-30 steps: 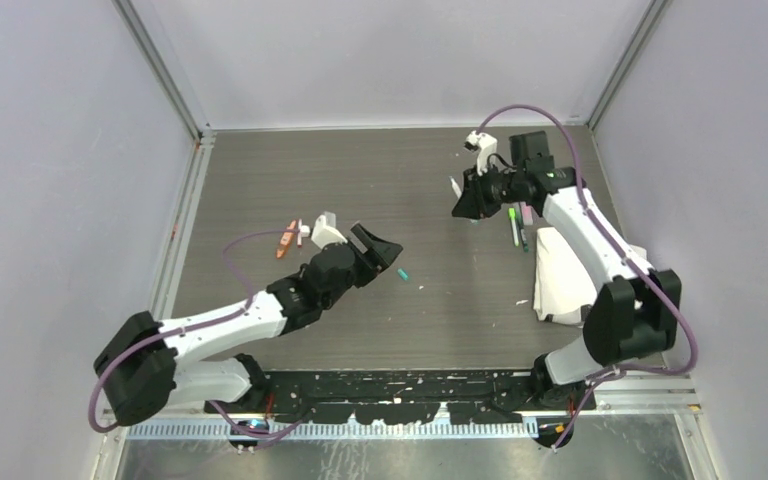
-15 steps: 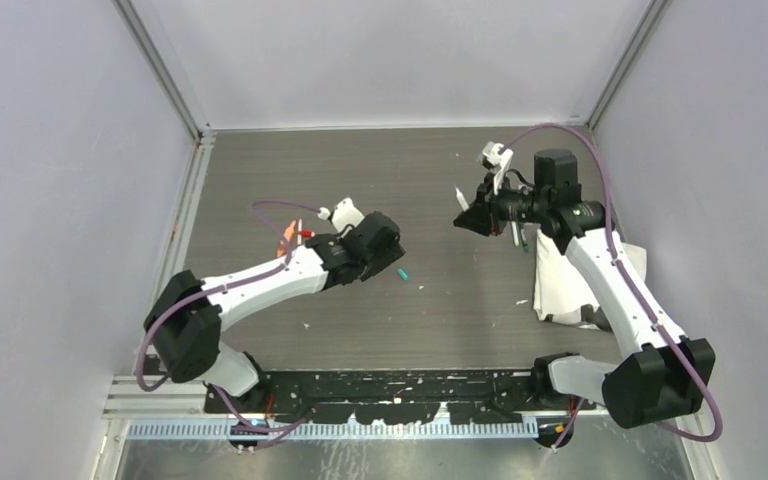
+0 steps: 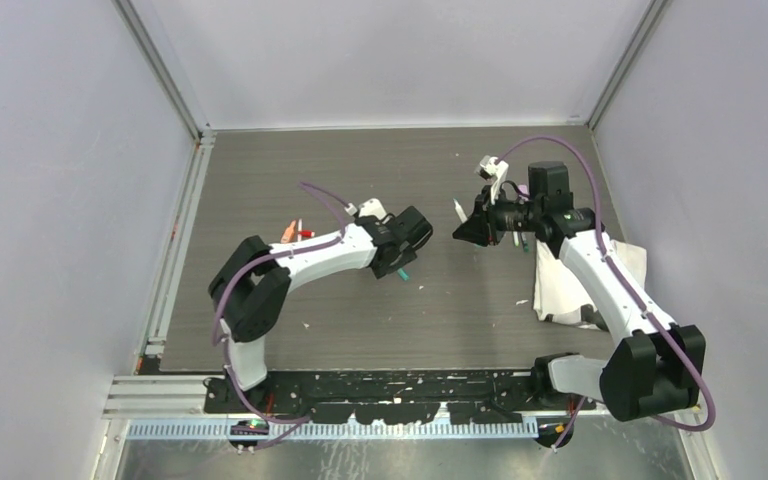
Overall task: Insert the pens into the pen caps
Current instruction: Pick up the pen cap from the center of the board, then insert the pen cap onto the pen, then press the pen cap onto the pen.
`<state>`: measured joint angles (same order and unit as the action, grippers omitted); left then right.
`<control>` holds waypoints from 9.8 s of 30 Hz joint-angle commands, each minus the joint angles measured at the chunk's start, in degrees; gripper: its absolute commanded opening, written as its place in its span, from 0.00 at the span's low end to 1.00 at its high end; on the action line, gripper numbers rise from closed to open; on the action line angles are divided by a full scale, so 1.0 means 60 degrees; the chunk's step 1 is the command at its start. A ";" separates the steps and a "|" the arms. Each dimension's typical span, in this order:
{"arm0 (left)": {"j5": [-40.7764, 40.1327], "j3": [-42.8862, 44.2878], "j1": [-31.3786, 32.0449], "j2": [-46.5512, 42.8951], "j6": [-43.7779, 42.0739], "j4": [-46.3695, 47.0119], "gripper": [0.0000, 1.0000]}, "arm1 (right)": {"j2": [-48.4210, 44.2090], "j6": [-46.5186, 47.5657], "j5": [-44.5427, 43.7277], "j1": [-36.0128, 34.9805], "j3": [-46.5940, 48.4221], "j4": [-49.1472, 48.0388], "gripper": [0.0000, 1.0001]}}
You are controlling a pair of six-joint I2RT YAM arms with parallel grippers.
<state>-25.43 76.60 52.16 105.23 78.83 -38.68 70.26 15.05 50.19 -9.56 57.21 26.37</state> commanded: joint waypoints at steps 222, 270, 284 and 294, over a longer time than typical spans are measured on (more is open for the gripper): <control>0.6494 -0.5556 -0.0175 -0.5567 -0.6002 1.7491 0.90 | -0.1480 -0.2859 0.3038 -0.1463 -0.0028 -0.1612 0.01; 0.5967 -0.5046 0.0037 -0.5051 -0.5745 1.6099 0.05 | -0.1402 -0.2946 0.3217 -0.1437 -0.0109 -0.1691 0.01; 0.7179 -0.5380 0.0690 -0.4872 -0.5312 1.5024 0.01 | -0.1438 -0.2986 0.2467 -0.1371 -0.0389 -0.2234 0.01; 0.6522 -0.7304 0.2332 -0.4625 -0.5283 1.6231 0.01 | -0.1456 -0.2360 0.1606 -0.1314 -0.0637 -0.2380 0.01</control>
<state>0.30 39.18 57.78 76.82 44.10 60.69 61.60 -0.91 70.11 -18.63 51.33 19.40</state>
